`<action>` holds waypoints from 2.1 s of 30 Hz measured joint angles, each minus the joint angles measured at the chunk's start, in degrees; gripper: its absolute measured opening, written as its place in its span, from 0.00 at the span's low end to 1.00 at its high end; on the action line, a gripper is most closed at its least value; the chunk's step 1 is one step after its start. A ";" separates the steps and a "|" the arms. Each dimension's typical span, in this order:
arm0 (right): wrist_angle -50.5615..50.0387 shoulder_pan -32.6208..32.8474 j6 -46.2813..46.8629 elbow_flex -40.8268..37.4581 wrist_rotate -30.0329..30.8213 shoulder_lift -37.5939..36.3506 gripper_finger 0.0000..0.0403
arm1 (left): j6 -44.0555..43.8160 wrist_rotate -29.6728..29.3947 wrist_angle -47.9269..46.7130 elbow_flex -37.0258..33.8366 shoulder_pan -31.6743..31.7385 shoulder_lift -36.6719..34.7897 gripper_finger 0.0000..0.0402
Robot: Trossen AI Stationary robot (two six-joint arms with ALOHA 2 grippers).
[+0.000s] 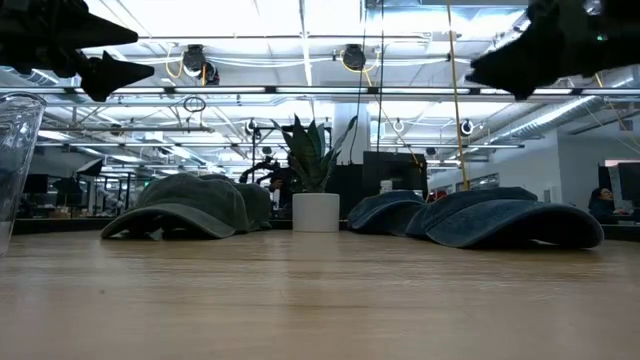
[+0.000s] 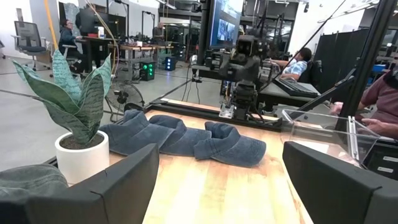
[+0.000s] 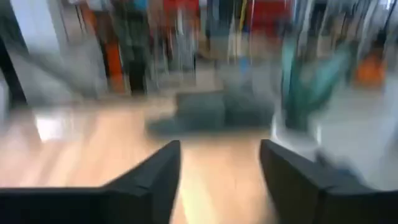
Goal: Pick & Place hat
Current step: Put the bottom blue cap into the left transparent bin
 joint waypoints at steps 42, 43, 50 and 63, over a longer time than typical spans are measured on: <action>-26.07 0.02 10.50 13.34 -9.14 33.22 0.60 | 0.01 -0.03 -0.09 0.02 -0.02 0.00 0.87; -25.79 0.00 10.50 12.64 -9.15 33.22 0.60 | 0.00 -0.03 -0.09 0.02 -0.01 0.00 0.87; -20.07 -0.02 10.81 8.03 -9.16 33.13 0.60 | 0.01 -0.03 -0.09 0.02 -0.02 0.00 0.87; -17.76 0.26 9.00 7.48 -15.23 33.20 0.54 | 0.00 -0.03 -0.09 0.02 -0.01 0.00 0.87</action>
